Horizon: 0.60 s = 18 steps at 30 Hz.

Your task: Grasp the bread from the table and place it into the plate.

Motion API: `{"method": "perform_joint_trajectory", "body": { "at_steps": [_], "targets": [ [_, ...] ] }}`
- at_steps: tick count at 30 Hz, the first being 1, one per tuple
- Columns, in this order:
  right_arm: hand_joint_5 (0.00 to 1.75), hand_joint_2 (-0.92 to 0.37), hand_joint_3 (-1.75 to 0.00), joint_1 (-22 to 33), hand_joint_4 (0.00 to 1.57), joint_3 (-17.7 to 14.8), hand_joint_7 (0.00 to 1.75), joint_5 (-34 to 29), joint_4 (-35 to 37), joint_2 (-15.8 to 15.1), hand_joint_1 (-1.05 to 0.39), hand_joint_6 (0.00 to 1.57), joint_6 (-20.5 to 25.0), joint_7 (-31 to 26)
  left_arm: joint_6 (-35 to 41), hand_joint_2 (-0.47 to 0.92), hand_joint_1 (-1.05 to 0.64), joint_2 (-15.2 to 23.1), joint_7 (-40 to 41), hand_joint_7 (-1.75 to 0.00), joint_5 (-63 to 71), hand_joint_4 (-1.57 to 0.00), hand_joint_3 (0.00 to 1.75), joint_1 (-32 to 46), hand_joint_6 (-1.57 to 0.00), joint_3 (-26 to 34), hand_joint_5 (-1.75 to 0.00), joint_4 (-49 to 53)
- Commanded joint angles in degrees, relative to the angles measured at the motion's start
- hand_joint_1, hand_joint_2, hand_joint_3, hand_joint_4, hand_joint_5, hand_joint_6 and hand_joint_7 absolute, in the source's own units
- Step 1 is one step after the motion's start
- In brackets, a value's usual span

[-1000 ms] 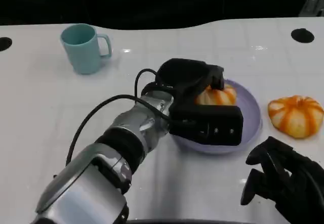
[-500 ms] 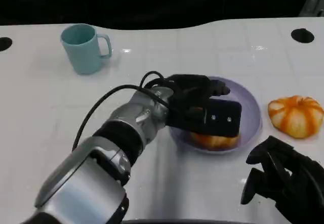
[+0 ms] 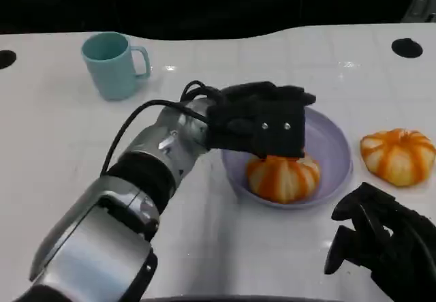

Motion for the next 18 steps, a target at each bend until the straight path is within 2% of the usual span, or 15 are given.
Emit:
{"method": "perform_joint_trajectory", "body": {
  "at_steps": [1, 4, 6, 9, 13, 18],
  "targets": [
    [1.75, -0.92, -0.40, -0.07, 0.63, -0.48, 1.63, -0.18, 0.21, -0.85, -0.44, 0.47, -0.85, 0.13, -1.04, 0.92, -0.75, 1.27, -2.54, -0.09, -5.92, -0.30, 0.44, 3.53, -0.36, 4.55, -0.14, -3.14],
    [1.75, -0.92, -0.40, -0.07, 0.63, -0.61, 1.64, -0.03, 0.29, -0.82, -0.44, 0.46, -0.77, 0.12, -1.49, 0.92, -0.71, 1.52, -4.13, -0.10, -9.21, -0.36, 0.43, 5.22, -0.41, 6.98, -0.20, -5.08],
    [1.75, -0.92, -0.40, -0.04, 0.63, -0.81, 1.64, 0.13, 0.40, -0.90, -0.44, 0.46, -0.70, 0.21, -1.94, 0.92, -0.67, 1.87, -5.54, -0.11, -13.08, -0.41, 0.43, 7.41, -0.53, 10.05, -0.56, -7.60],
    [1.75, -0.92, -0.40, -0.01, 0.64, -0.96, 1.64, 0.25, 0.02, -0.93, -0.45, 0.47, -0.04, -0.20, 0.41, 0.92, -0.62, 2.01, -6.30, -0.13, -17.57, -0.38, 0.42, 10.94, -0.63, 13.30, -0.83, -13.06],
    [1.75, -0.92, -0.41, 0.08, 0.64, -1.05, 1.63, 0.38, 0.28, -0.93, -0.43, 0.47, -0.56, 0.20, 3.91, 0.92, -0.57, 2.64, -8.81, -0.16, -23.37, -0.42, 0.43, 16.86, -0.70, 16.46, -0.98, -22.67],
    [1.75, -0.92, -0.41, -0.02, 0.64, -1.13, 1.62, 0.60, 0.50, -0.93, -0.44, 0.47, -0.67, 0.41, 12.16, 0.92, -0.57, 3.27, -10.38, -0.22, -28.70, -0.51, 0.44, 24.41, -0.78, 18.47, -1.05, -35.92]
  ]
}}
